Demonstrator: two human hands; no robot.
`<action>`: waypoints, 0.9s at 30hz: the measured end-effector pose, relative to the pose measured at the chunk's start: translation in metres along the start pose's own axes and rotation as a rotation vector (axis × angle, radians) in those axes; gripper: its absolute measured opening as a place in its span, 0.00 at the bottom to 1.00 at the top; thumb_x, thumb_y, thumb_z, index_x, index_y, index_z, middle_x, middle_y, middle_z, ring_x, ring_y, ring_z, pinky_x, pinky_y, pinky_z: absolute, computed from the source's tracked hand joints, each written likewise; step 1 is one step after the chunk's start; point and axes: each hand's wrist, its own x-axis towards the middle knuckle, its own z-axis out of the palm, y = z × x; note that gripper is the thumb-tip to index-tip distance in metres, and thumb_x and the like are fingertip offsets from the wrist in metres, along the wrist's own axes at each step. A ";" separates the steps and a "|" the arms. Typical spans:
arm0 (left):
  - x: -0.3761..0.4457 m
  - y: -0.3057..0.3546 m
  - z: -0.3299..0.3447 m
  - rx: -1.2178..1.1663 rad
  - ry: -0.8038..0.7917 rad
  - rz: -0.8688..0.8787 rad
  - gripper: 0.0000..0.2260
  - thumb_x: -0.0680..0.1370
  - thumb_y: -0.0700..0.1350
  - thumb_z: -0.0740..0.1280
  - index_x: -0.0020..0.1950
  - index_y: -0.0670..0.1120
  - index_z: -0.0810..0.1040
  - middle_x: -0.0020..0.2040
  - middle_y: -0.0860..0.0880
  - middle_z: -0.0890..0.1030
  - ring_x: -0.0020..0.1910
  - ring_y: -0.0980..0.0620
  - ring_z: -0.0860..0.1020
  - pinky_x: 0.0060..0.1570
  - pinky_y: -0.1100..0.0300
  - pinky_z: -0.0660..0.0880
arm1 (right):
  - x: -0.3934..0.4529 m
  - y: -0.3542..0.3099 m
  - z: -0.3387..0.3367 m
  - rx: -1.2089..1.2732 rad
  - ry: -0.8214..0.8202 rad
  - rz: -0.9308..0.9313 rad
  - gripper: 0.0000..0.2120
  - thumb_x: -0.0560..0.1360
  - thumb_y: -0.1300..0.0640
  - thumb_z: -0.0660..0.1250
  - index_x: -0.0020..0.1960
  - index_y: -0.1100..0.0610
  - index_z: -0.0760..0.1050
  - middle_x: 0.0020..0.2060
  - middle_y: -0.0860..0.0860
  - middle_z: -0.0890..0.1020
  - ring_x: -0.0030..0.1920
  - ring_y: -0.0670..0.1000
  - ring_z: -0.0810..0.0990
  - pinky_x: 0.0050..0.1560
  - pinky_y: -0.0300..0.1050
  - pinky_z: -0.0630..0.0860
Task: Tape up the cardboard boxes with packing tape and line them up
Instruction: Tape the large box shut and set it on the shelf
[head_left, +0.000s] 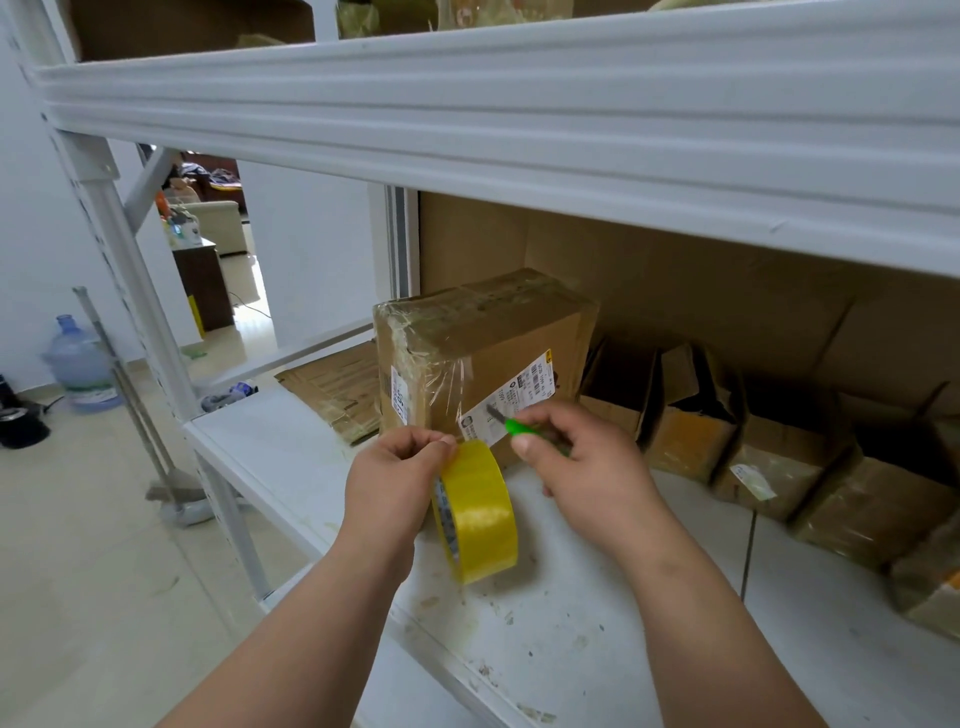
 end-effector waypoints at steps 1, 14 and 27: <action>0.001 -0.001 0.000 0.002 0.000 0.004 0.05 0.76 0.41 0.72 0.40 0.46 0.84 0.43 0.47 0.83 0.42 0.54 0.78 0.40 0.60 0.72 | 0.003 -0.006 0.005 -0.021 -0.026 -0.005 0.10 0.78 0.53 0.68 0.46 0.37 0.76 0.38 0.34 0.80 0.37 0.40 0.77 0.43 0.42 0.77; 0.004 -0.005 -0.002 -0.013 0.004 0.017 0.08 0.76 0.40 0.70 0.37 0.48 0.83 0.38 0.50 0.82 0.39 0.54 0.76 0.38 0.61 0.70 | 0.018 -0.027 0.025 -0.324 -0.036 -0.060 0.11 0.79 0.48 0.65 0.56 0.49 0.83 0.55 0.43 0.84 0.56 0.47 0.80 0.55 0.47 0.78; 0.011 -0.010 -0.004 -0.009 0.006 0.016 0.10 0.76 0.39 0.71 0.34 0.47 0.82 0.34 0.51 0.81 0.35 0.54 0.75 0.37 0.61 0.71 | 0.029 -0.026 0.023 -0.363 -0.037 -0.007 0.11 0.79 0.49 0.64 0.53 0.52 0.82 0.49 0.47 0.85 0.51 0.52 0.81 0.52 0.49 0.78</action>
